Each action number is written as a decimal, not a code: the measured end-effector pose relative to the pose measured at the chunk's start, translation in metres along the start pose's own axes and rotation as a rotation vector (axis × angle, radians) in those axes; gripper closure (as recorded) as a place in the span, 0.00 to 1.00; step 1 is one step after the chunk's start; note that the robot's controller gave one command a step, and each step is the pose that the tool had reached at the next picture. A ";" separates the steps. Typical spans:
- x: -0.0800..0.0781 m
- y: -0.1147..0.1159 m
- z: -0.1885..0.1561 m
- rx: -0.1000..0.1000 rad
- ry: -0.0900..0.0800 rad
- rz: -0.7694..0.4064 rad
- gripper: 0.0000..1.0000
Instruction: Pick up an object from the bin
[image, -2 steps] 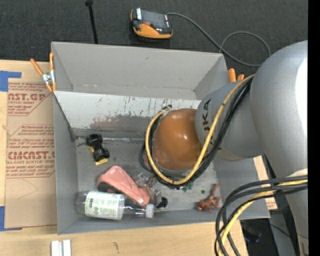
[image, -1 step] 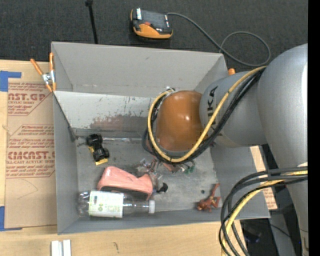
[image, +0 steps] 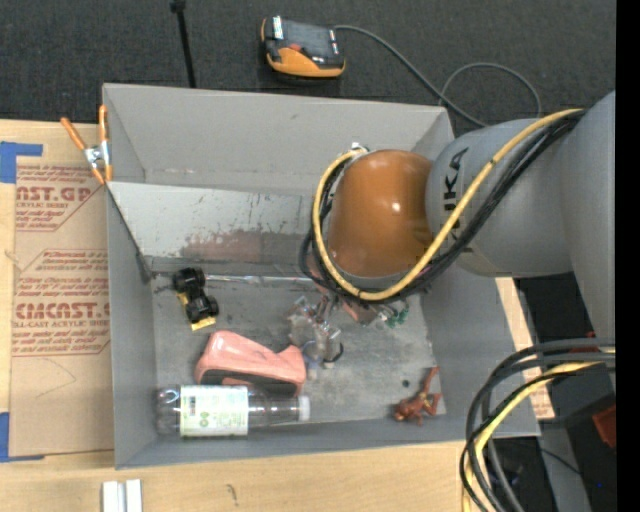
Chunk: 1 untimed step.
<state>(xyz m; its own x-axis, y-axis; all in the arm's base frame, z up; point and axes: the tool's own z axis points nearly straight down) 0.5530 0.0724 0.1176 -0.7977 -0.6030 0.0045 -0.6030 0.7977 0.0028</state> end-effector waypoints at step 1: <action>0.041 0.045 0.043 0.022 -0.021 -0.115 0.00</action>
Offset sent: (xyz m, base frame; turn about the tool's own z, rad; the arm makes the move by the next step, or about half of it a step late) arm 0.0000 0.0000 0.0000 0.0000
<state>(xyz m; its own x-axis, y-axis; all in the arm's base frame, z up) 0.4931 0.0837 0.0752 -0.7234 -0.6903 -0.0160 -0.6900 0.7235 -0.0202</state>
